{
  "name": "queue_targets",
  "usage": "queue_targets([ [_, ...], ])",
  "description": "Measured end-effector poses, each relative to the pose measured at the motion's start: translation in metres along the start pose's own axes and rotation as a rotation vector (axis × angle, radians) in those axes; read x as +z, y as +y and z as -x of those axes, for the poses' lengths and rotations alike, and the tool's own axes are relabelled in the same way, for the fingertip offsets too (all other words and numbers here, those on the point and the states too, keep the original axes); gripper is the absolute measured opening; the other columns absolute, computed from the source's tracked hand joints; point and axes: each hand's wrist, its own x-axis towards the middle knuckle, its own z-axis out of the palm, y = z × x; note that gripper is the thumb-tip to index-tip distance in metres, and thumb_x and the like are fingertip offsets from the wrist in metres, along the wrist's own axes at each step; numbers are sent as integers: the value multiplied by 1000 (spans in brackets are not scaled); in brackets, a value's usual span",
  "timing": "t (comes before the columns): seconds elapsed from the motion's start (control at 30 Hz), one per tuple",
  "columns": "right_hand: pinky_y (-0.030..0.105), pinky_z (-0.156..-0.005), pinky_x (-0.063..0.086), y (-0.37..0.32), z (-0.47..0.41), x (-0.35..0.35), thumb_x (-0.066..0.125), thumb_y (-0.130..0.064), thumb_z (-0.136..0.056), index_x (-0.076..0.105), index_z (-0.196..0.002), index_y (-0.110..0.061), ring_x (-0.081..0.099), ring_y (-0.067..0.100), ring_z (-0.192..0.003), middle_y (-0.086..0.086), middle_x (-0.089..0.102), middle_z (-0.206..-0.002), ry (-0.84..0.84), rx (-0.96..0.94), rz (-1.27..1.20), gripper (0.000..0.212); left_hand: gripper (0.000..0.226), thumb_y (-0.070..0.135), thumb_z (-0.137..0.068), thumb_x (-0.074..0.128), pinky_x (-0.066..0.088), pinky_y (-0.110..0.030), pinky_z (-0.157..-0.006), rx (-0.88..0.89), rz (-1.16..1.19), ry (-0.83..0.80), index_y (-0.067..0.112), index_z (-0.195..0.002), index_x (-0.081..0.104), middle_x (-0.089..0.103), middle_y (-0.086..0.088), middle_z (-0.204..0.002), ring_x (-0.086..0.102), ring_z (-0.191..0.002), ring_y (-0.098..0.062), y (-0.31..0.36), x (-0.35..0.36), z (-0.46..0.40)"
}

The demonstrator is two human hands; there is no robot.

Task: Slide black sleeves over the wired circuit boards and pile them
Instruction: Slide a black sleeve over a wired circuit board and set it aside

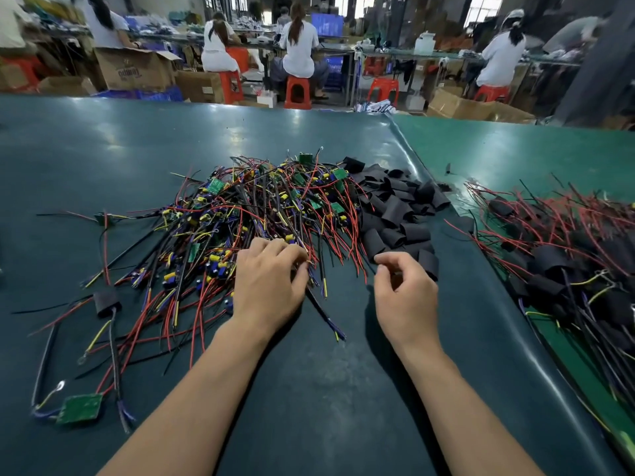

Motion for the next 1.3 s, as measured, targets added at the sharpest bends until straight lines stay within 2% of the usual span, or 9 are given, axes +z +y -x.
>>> queue_targets([
  [0.27,40,-85,51,2,0,4,63,-7,-89,66,-115,-18,60,18,-85,-3,66,-97,-186,-98,47,29,12,-3,-89,59,47,-21,-78,209,426,310,-1,-99,67,67,-9,-94,59,-86,-15,17,-9,6],
  [0.47,37,-81,54,-4,5,1,72,-6,-86,63,-130,-17,63,23,-84,-1,67,-107,-442,-228,-143,47,13,-1,-86,66,53,-22,-79,352,598,197,3,-98,70,72,1,-95,68,-86,-9,29,-10,14],
  [0.6,22,-81,51,-8,4,0,62,-2,-94,68,-115,-13,67,7,-86,-1,71,-108,-347,-154,-392,25,27,-2,-83,64,53,-30,-90,391,568,142,5,-108,70,71,-2,-108,66,-100,-15,34,-8,16],
  [0.73,28,-58,57,-12,1,-1,56,-13,-97,70,-97,-13,71,18,-81,3,74,-94,-149,71,-706,14,33,2,-83,69,50,-39,-96,251,466,168,5,-115,64,63,-5,-115,60,-109,-19,23,-5,12],
  [0.87,29,-59,58,-12,-8,-14,57,-33,-87,74,-76,-15,70,20,-69,6,69,-70,-210,343,-1000,26,45,23,-87,74,44,-42,-103,159,327,102,11,-128,62,61,-4,-127,55,-119,-21,15,-2,9],
  [0.93,27,-58,56,-11,-11,-18,57,-36,-86,74,-70,-17,66,17,-61,2,64,-63,-253,391,-1018,30,42,29,-90,71,45,-43,-100,201,316,95,16,-129,63,64,0,-127,57,-114,-21,16,-1,8],
  [1.07,29,-56,56,-9,-13,-20,57,-41,-85,70,-83,-16,66,15,-68,1,70,-82,-283,373,-987,28,17,24,-91,70,48,-43,-68,361,351,219,13,-100,78,72,2,-83,54,-72,-24,18,1,9],
  [1.17,28,-53,55,-8,-12,-19,60,-37,-87,66,-97,-14,71,23,-71,7,73,-90,-358,335,-913,26,16,18,-89,72,49,-39,-69,407,330,234,11,-101,78,70,-2,-89,55,-75,-25,18,2,9],
  [1.3,23,-43,46,1,-14,-19,53,-24,-101,63,-83,-13,62,15,-50,0,66,-62,-63,314,-716,24,18,8,-82,76,53,-33,-74,253,424,154,9,-100,72,64,-3,-99,54,-82,-9,18,2,9],
])
